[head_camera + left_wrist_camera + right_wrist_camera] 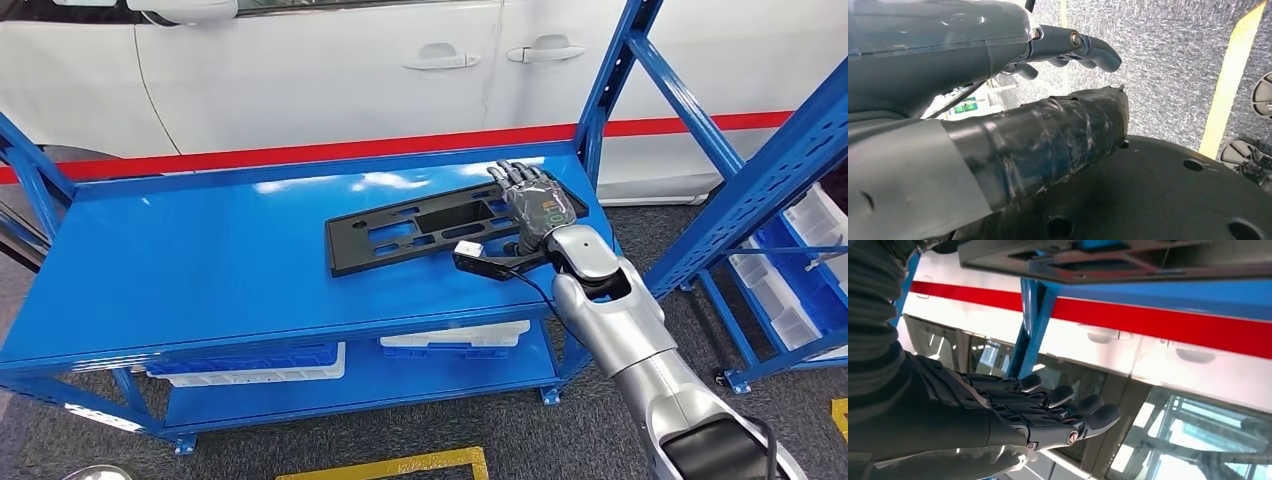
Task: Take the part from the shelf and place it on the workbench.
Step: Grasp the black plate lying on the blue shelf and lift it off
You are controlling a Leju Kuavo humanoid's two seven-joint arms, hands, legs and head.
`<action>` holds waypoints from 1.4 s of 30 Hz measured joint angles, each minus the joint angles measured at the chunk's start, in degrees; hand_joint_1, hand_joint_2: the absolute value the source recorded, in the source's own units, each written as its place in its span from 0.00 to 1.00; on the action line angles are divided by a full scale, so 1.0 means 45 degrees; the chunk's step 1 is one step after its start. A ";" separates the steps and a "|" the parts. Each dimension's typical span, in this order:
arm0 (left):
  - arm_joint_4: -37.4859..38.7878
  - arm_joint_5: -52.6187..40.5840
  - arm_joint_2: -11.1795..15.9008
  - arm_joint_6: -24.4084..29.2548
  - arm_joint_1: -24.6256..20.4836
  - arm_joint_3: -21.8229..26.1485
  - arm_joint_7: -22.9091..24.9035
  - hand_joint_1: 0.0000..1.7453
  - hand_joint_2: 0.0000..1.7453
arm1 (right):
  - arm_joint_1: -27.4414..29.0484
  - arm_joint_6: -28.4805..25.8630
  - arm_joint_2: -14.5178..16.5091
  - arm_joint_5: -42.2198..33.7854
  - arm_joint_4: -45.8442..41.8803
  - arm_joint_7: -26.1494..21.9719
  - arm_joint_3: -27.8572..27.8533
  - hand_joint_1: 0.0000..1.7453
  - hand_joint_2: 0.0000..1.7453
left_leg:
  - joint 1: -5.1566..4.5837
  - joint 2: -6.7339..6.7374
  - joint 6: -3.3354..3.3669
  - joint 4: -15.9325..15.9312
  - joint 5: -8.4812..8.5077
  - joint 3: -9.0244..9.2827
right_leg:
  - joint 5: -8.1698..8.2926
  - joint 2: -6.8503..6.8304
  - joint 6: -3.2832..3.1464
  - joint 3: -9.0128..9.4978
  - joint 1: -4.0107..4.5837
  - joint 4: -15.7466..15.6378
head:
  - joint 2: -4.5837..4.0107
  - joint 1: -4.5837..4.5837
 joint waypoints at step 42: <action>0.0000 0.0115 0.0035 0.0112 -0.0004 -0.0005 -0.0539 0.00 0.00 | -0.0932 -0.0484 0.3235 -0.0290 0.5086 0.0186 -0.0212 0.98 1.00 | 0.0003 0.0007 0.0000 0.0001 0.0002 0.0010 | 0.0002 0.0010 0.0000 0.0005 0.0002 0.0001 | 0.0000 0.0000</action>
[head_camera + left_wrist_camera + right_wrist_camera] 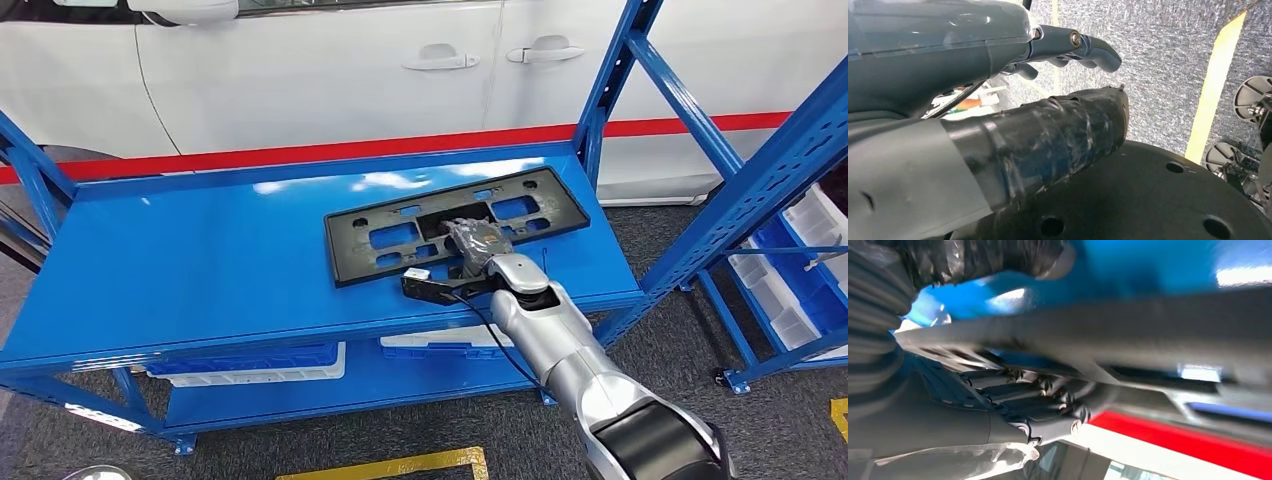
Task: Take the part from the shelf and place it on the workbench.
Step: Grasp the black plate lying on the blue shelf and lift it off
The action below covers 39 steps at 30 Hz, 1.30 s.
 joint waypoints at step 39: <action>0.0000 0.0050 -0.0359 0.0406 0.0024 0.0126 -0.1100 0.00 1.00 | 0.0425 0.0602 0.0304 -0.1795 -0.5189 0.0221 -0.0410 1.00 1.00 | -0.0005 0.0001 0.0000 0.0007 -0.0001 -0.0033 | -0.0001 -0.0005 -0.0001 -0.0042 0.0001 0.0000 | 0.0000 0.0000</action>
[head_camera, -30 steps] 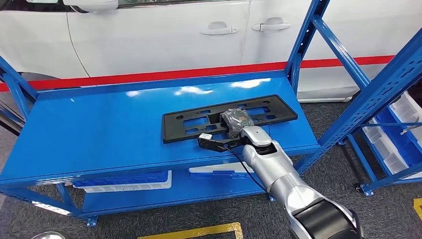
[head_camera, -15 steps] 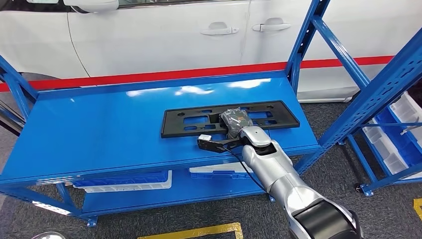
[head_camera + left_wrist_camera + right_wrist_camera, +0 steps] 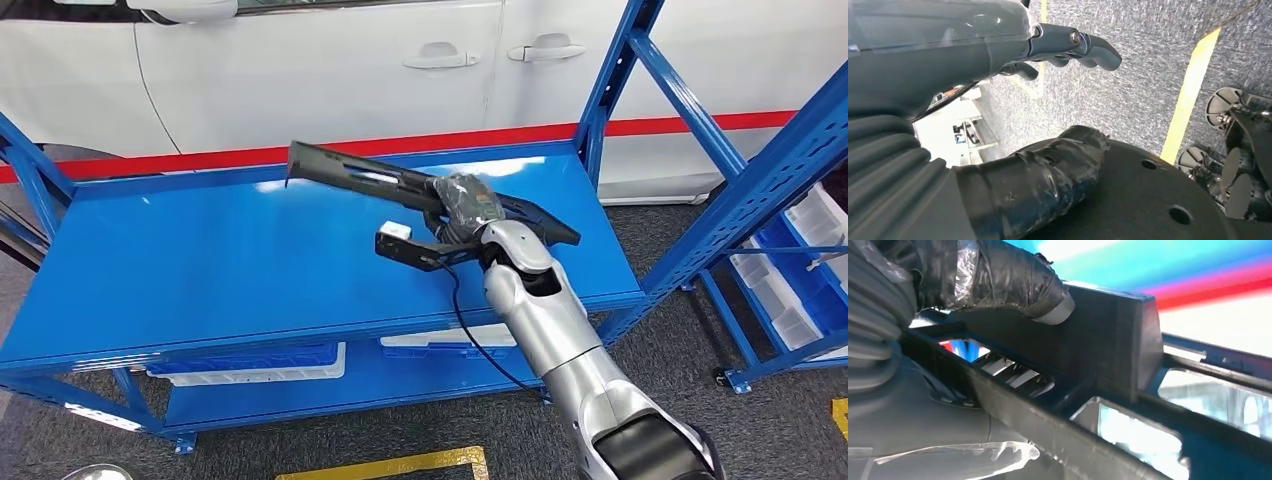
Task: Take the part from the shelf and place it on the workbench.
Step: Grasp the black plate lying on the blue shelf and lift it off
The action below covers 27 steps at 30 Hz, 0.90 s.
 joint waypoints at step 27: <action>0.0002 -0.0612 0.0079 0.0142 0.0002 -0.0743 0.0459 0.00 1.00 | 0.1827 0.0685 -0.2687 -0.1929 -0.7497 -0.1016 -0.2424 1.00 1.00 | 0.0015 -0.0424 -0.0085 0.0434 0.0051 -0.0440 | -0.0117 0.0648 -0.0101 -0.0169 -0.0197 0.0451 | 0.0000 -0.0004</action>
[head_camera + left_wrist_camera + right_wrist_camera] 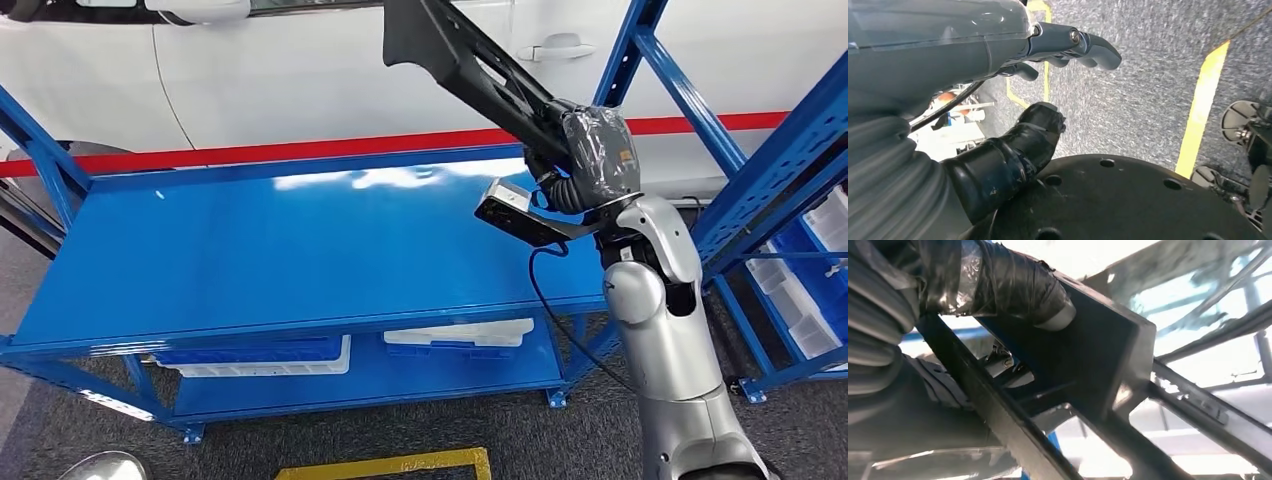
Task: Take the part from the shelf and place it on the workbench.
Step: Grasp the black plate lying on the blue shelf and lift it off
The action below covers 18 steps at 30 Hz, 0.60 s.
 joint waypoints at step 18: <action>0.0007 -0.0122 0.0001 -0.0233 0.0001 -0.0055 0.0006 0.00 1.00 | -0.0462 0.1204 0.1733 -0.2596 0.0141 0.0595 0.0446 1.00 1.00 | -0.0072 0.0342 0.0559 -0.1259 -0.0170 0.1504 | -0.0117 -0.0163 0.0134 -0.1400 0.0207 0.0845 | 0.0000 0.0001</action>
